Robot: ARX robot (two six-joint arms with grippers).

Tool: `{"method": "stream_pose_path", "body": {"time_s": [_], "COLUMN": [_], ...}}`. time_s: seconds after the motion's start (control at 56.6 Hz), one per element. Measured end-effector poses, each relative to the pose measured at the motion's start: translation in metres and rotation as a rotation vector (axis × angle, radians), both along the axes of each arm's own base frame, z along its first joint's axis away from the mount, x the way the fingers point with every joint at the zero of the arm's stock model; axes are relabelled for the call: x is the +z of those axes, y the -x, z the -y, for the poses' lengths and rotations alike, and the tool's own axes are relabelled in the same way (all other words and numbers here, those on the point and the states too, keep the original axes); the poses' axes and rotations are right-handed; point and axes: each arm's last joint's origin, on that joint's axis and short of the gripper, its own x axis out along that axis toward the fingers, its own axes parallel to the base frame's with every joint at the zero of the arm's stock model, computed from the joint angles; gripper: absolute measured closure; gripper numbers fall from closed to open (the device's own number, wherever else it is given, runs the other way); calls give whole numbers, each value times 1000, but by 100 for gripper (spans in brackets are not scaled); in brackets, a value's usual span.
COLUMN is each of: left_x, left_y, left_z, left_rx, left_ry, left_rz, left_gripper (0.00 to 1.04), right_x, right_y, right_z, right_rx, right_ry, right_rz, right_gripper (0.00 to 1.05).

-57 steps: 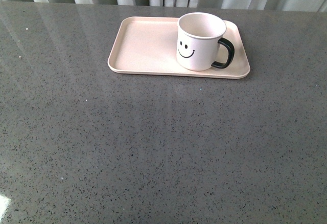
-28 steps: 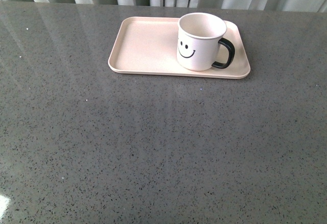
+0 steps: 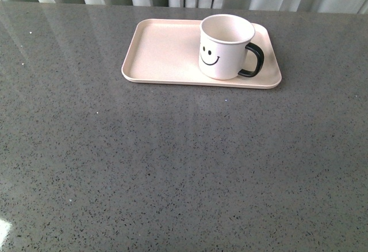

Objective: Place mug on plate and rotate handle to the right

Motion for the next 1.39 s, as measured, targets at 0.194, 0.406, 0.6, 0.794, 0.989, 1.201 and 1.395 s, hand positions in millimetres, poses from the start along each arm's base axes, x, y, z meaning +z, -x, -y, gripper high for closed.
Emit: {"method": "stream_pose_path", "body": {"time_s": [0.194,0.406,0.6,0.794,0.989,1.201,1.395], "left_x": [0,0,-3,-4,-4,-4,-4], "left_y": [5,9,15,22,22,22,22], "left_z": [0,0,0,0,0,0,0], "left_rx": [0,0,0,2,2,2,2], "left_ry": [0,0,0,0,0,0,0], "left_rz": [1,1,-20,-17,-17,-17,-16], "left_gripper": [103,103,103,103,103,69,35], "right_x": [0,0,0,0,0,0,0], "right_y": [0,0,0,0,0,0,0], "right_z": [0,0,0,0,0,0,0], "right_rx": [0,0,0,0,0,0,0], "right_ry": [0,0,0,0,0,0,0], "right_rz": [0,0,0,0,0,0,0], "right_gripper": [9,9,9,9,9,9,9]}}
